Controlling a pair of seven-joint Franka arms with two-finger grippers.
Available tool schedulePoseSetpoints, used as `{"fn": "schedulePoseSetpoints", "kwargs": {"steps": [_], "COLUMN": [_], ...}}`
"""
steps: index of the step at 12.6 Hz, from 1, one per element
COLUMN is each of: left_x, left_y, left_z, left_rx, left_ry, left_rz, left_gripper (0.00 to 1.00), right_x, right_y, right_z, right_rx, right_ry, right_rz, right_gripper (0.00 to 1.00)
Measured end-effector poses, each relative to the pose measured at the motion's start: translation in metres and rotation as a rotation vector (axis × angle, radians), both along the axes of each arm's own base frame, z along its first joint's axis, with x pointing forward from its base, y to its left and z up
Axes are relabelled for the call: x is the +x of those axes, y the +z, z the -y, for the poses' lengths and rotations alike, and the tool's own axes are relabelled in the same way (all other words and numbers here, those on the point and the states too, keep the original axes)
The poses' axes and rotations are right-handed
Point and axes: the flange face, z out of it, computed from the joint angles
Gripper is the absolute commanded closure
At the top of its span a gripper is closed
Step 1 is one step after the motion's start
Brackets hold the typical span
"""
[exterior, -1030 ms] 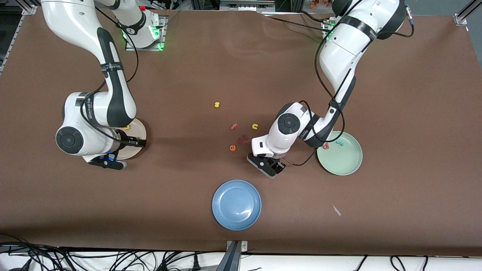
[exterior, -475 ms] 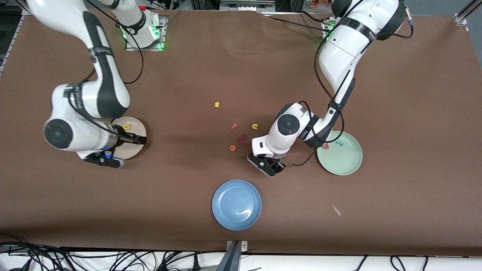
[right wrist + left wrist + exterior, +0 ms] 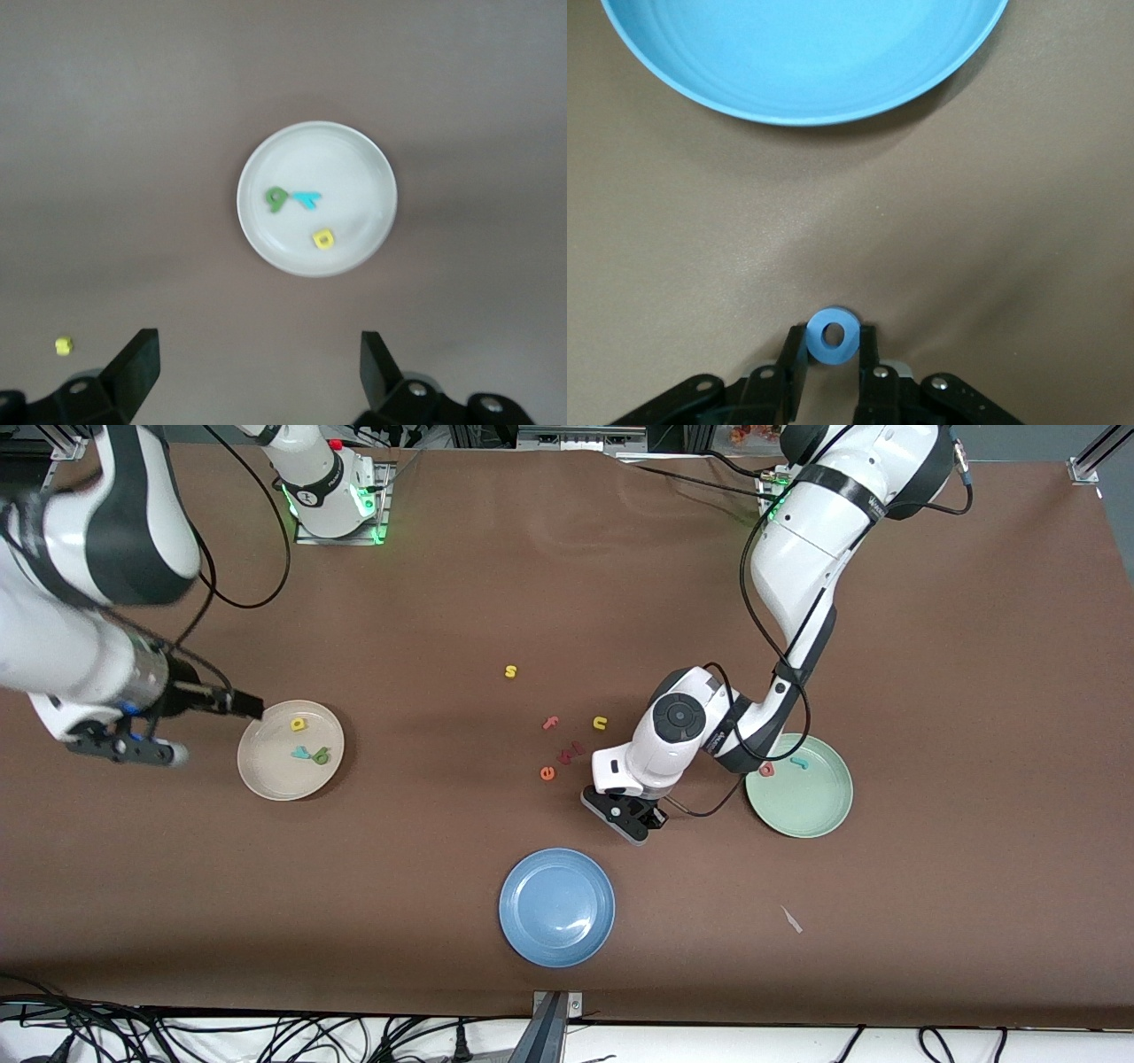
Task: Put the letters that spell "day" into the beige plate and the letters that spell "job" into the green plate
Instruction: 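Grasp the blue o with the left gripper while the right arm retracts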
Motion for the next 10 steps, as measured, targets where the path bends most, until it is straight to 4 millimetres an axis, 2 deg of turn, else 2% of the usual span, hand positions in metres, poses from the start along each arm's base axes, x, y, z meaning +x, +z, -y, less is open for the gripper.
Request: {"fn": "schedulePoseSetpoints", "kwargs": {"steps": [2,3,5,7,9,10], "left_x": [0.000,0.001,0.003,0.009,0.020,0.027], "left_y": [0.000,0.001,0.007,0.023,0.048,0.059], "left_z": [0.000,0.000,-0.001,-0.006,-0.027,-0.044], "left_rx": [0.000,-0.001,-0.002,0.016,0.040,0.056], "left_ry": [0.000,0.001,0.003,0.013,0.043,0.067], "left_rz": [0.001,0.002,0.007,-0.005,-0.022,-0.037], "left_gripper": [0.91,0.91,0.92,0.94,0.94,0.94], "right_x": [-0.020,-0.027,-0.035,-0.039,-0.043,-0.044], "right_y": [0.036,0.047,0.059,0.067,0.077,0.083], "right_z": [0.009,0.018,0.042,0.058,0.058,0.057], "right_rx": [-0.006,-0.002,0.006,0.009,0.012,0.016], "right_ry": [-0.004,0.004,0.024,0.016,0.017,0.019], "right_rz": [0.016,0.014,0.012,0.001,-0.018,-0.024], "right_gripper": [0.00,0.00,0.00,0.00,0.00,0.00]}}
